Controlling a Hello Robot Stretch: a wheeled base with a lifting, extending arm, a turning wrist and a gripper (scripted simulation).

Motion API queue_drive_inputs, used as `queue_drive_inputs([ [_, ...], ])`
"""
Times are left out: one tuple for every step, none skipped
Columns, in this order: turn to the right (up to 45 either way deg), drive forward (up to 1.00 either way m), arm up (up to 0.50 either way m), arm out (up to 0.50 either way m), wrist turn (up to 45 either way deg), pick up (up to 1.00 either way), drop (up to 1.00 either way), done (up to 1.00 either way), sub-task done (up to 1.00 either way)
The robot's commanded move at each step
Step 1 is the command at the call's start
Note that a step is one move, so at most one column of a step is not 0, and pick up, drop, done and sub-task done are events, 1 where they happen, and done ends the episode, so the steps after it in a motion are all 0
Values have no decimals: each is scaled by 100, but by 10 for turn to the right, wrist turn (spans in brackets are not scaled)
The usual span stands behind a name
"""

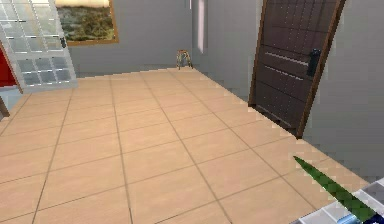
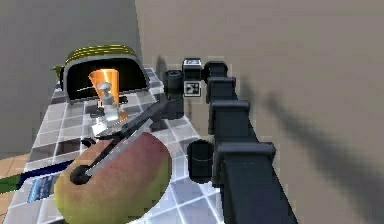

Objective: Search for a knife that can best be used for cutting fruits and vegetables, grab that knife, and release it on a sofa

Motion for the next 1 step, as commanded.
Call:
queue_drive_inputs([
  [0, 0, 0, 0, -240, 0, 0, 0, 0],
])
